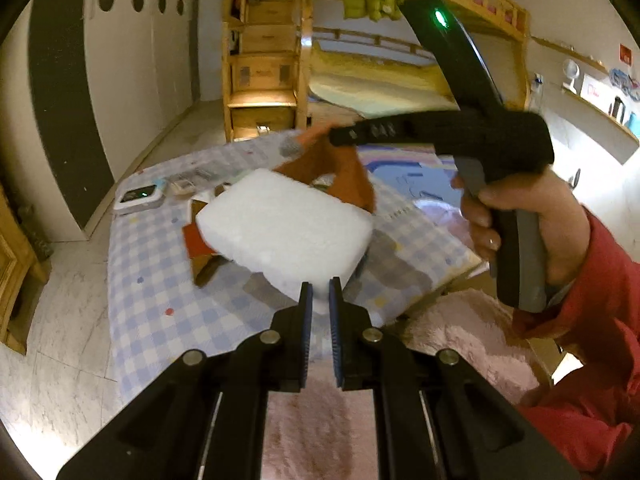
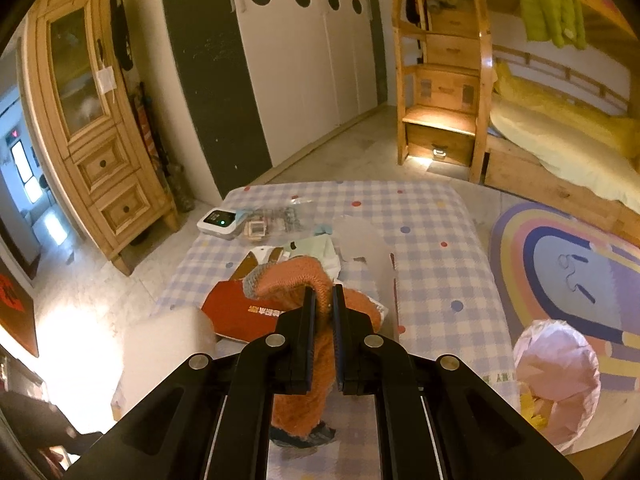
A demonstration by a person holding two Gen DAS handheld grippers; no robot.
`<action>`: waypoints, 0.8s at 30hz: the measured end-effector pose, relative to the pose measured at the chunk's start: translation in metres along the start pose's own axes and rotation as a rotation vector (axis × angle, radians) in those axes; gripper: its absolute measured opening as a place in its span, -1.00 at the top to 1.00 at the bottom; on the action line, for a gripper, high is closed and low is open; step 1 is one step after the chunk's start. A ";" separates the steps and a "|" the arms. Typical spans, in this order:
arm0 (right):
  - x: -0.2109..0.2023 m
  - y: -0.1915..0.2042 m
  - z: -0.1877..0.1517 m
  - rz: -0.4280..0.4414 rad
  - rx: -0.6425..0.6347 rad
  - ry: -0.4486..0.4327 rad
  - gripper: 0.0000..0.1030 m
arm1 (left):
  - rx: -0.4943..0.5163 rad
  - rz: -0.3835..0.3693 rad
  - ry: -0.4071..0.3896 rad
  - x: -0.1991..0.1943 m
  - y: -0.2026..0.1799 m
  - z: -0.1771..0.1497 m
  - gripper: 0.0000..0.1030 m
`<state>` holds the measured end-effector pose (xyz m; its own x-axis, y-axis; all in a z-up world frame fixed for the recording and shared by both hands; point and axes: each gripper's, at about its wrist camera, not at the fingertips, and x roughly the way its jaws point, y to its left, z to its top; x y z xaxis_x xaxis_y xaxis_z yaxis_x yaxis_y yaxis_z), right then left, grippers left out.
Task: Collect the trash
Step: 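Carry the glove and foam block to the wastebasket and release both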
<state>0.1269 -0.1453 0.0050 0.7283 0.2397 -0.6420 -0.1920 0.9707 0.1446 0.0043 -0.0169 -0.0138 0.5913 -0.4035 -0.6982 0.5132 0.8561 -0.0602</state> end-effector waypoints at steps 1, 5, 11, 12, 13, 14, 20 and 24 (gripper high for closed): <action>0.000 0.000 0.000 0.005 0.004 0.001 0.85 | 0.005 -0.003 0.014 0.007 -0.003 0.000 0.87; 0.000 -0.001 0.001 0.019 0.010 0.004 0.85 | -0.006 -0.004 0.057 0.035 -0.011 0.001 0.87; -0.020 0.005 0.009 0.064 -0.002 -0.030 0.85 | -0.009 0.042 0.131 0.067 -0.011 0.004 0.87; -0.030 0.005 0.013 0.073 -0.002 -0.053 0.85 | -0.010 0.043 0.139 0.069 -0.010 0.003 0.87; -0.039 0.006 0.017 0.079 -0.001 -0.076 0.85 | -0.009 0.043 0.143 0.070 -0.011 0.002 0.87; -0.046 0.006 0.021 0.083 0.000 -0.095 0.85 | -0.010 0.045 0.148 0.072 -0.011 0.001 0.87; -0.102 0.003 0.036 0.073 -0.010 -0.208 0.85 | -0.036 0.049 0.152 0.070 -0.008 -0.002 0.87; -0.129 -0.013 0.029 0.026 -0.001 -0.247 0.85 | -0.044 0.068 0.082 0.039 -0.003 0.008 0.87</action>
<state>0.0544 -0.1879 0.1074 0.8617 0.2622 -0.4345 -0.2137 0.9640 0.1580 0.0313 -0.0379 -0.0351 0.5704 -0.3178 -0.7574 0.4445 0.8949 -0.0407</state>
